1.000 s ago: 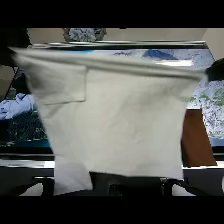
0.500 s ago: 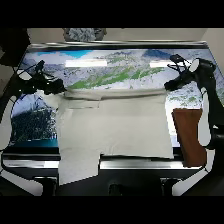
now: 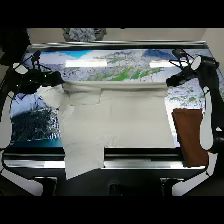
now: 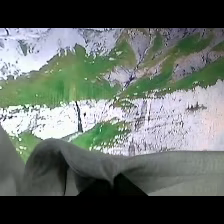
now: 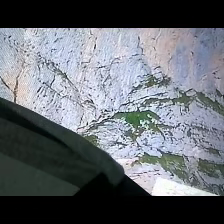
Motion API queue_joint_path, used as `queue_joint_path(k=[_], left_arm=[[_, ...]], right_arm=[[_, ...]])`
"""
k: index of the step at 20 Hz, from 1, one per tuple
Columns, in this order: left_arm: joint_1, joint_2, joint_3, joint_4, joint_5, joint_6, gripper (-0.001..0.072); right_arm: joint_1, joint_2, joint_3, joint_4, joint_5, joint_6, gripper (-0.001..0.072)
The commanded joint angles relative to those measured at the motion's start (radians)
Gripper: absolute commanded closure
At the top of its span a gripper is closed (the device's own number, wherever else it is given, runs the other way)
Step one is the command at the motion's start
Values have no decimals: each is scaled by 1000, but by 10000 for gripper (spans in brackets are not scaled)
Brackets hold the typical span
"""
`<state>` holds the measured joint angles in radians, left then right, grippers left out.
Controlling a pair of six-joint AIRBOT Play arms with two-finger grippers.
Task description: Fold the shirts.
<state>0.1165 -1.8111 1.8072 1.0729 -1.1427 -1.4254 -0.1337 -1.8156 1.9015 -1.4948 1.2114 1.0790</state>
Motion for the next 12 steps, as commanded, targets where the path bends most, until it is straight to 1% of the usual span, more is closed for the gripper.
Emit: queue_joint_path(k=[1,3,4,8,10,12], left_arm=[[-7,21,-2,135,-315,-71,680],[-18,21,-43,185,-440,-88,680],[-23,21,-68,185,-466,-93,680],[-56,11,-187,185,-456,-93,680],[-61,5,-223,185,-441,-94,680],[-60,2,-243,185,-424,-113,679]], right_arm=[[1,31,-8,-30,311,-37,665],[1,31,-58,-29,391,-50,665],[1,31,-88,-29,396,-51,666],[1,22,-222,-17,342,-63,666],[1,14,-254,-11,333,-66,666],[1,2,-264,-10,331,-65,666]])
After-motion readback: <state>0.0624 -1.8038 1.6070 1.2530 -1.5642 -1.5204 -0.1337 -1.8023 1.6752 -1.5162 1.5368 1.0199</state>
